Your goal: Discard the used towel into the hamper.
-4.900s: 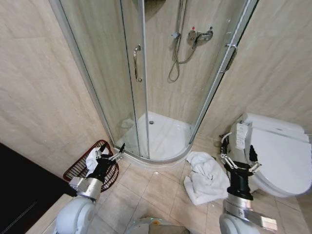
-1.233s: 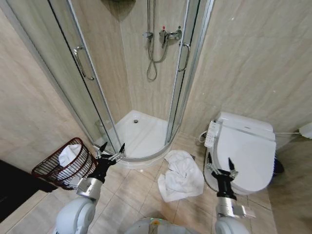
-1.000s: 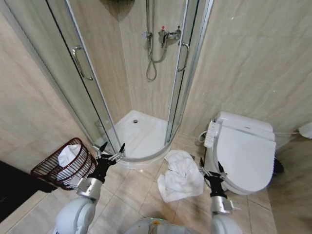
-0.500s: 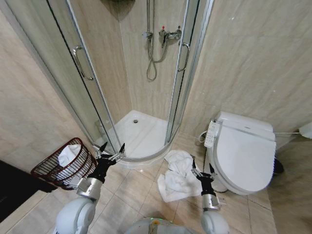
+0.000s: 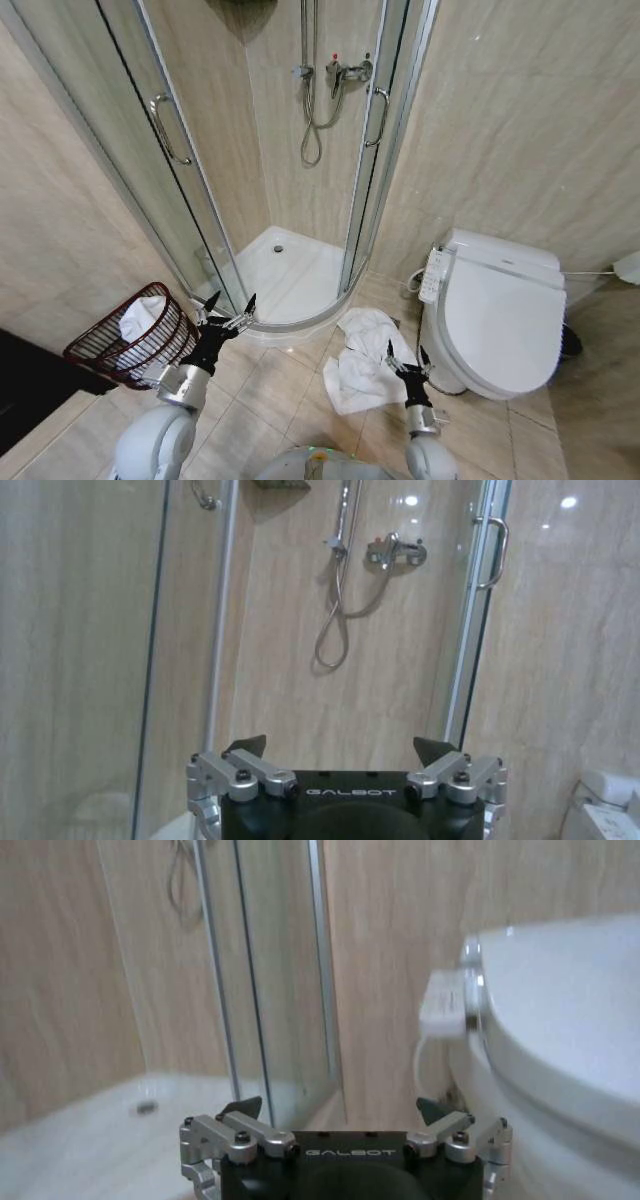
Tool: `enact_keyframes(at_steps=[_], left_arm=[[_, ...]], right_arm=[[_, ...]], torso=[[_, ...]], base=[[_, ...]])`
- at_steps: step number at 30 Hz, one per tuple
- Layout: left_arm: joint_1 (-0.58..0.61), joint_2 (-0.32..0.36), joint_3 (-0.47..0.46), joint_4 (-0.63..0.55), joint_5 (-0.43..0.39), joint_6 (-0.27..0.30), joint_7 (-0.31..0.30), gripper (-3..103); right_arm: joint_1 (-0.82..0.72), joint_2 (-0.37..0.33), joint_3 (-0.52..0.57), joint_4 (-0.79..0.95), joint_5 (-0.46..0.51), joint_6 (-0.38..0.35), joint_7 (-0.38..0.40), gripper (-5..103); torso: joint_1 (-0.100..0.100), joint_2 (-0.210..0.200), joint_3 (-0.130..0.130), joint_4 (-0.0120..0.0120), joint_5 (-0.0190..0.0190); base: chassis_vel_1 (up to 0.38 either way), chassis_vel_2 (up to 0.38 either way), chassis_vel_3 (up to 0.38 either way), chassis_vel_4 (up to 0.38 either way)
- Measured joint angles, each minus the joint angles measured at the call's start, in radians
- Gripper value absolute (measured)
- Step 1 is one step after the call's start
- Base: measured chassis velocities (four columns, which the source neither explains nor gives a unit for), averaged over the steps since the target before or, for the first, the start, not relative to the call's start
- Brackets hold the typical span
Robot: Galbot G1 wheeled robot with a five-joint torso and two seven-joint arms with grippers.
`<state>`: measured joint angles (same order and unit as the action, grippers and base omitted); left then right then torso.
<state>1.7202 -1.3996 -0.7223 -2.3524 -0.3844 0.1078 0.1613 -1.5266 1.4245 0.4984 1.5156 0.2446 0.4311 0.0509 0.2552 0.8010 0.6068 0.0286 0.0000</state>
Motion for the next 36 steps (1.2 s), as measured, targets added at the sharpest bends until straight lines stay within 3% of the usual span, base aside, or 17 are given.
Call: enact_keyframes(at_steps=[16, 36], left_arm=[[0.0, 0.0, 0.0, 0.0, 0.0, 0.0, 0.0, 99], [0.0, 0.0, 0.0, 0.0, 0.0, 0.0, 0.0, 99]], right_arm=[[0.031, 0.0, 0.006, -0.107, 0.012, 0.037, -0.018, 100], [0.033, 0.002, 0.003, -0.119, 0.01, 0.036, -0.02, 100]], torso=[[-0.002, -0.005, -0.003, 0.0002, 0.0], [-0.042, -0.098, -0.056, 0.0002, 0.0]], base=[[0.0, 0.0, 0.0, 0.0], [0.0, 0.0, 0.0, 0.0]])
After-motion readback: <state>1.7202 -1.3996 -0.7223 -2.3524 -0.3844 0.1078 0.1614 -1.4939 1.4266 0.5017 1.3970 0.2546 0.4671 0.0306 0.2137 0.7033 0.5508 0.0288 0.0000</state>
